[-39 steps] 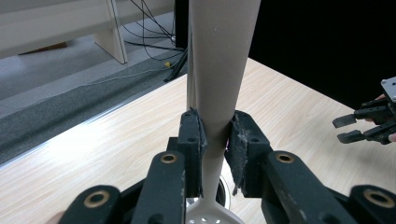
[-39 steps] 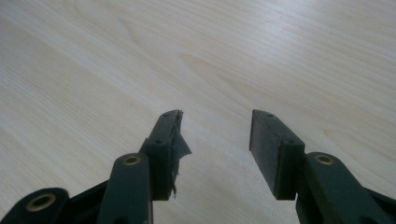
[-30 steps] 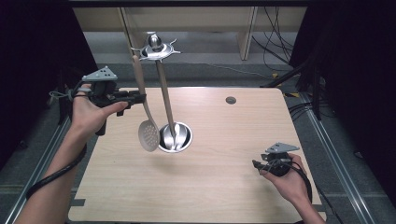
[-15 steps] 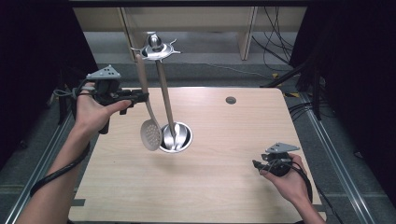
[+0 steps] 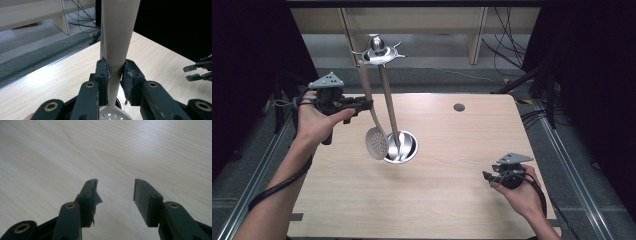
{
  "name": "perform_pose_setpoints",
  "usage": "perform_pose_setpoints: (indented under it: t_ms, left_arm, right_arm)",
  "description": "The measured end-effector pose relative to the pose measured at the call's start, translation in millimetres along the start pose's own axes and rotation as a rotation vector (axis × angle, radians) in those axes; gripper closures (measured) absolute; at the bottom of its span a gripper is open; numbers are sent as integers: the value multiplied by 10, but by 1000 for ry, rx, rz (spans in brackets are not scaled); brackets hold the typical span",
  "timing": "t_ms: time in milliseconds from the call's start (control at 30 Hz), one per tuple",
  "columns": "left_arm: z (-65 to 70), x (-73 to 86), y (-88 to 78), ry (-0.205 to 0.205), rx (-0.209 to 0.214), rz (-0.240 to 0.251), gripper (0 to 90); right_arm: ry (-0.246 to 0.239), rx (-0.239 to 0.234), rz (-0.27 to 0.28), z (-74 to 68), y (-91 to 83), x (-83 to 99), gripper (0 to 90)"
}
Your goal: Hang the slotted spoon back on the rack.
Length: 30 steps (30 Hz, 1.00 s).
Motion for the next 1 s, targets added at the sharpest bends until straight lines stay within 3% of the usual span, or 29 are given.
perform_pose_setpoints:
  t_ms: [367, 667, 833, 867, 967, 1000]
  left_arm:
    - [-5, 8, 8, 0, -19, 23, 739]
    - [-36, 14, -35, -11, -49, 78, 700]
    - [-82, 14, -115, 4, -89, 121, 581]
    - [-99, 16, -161, 17, -111, 145, 550]
    - [-107, 36, -197, 26, -118, 156, 491]
    - [-108, 65, -230, 37, -127, 163, 444]
  right_arm:
    - [2, 0, -1, 0, -4, 2, 540]
    - [19, -1, -5, -5, -14, 2, 540]
    - [2, 0, 2, -1, -6, -1, 539]
    - [20, -3, -6, -15, -16, 0, 539]
    - [22, -1, -4, -11, -17, -2, 539]
    - [48, -2, -11, -35, -23, 2, 539]
Point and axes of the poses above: each handheld gripper's, and its own axes: y roughly forward along the jaws, x roughly out of its underside, z roughly to its right, the point moved 10 cm from there along y, roughly forward along the jaws, and after that the axes turned 5 degrees about x, right-handed, at the moved point
